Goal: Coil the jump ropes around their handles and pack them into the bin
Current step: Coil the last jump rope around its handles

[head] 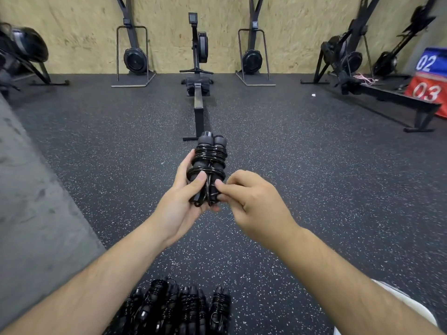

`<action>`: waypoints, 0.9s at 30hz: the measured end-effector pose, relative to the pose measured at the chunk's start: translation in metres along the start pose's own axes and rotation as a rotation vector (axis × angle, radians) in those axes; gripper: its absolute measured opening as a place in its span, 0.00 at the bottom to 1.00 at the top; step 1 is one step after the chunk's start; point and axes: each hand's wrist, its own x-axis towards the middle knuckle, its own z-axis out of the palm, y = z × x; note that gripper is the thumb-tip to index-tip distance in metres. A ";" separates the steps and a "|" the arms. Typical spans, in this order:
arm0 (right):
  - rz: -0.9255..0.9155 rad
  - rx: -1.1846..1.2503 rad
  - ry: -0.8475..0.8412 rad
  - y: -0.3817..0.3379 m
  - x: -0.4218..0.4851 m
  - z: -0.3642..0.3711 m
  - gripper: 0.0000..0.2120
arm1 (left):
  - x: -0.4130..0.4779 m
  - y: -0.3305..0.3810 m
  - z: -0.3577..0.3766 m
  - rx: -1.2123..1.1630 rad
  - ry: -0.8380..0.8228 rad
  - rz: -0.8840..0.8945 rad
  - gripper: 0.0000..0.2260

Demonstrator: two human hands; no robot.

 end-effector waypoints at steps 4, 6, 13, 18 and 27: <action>0.200 0.169 0.088 -0.006 -0.002 0.006 0.06 | -0.001 -0.001 0.000 0.017 -0.016 0.007 0.30; 0.317 0.270 0.100 -0.007 -0.004 0.009 0.04 | -0.002 -0.003 0.000 0.000 -0.030 0.002 0.30; 0.526 0.556 0.158 -0.015 -0.002 0.017 0.03 | -0.001 -0.002 0.001 0.016 -0.023 -0.004 0.32; 0.553 0.551 0.169 -0.026 -0.001 0.021 0.06 | -0.004 -0.007 0.003 0.069 -0.048 -0.046 0.32; 0.368 0.414 0.090 -0.021 0.004 0.015 0.11 | 0.002 -0.004 -0.006 -0.050 0.015 -0.005 0.24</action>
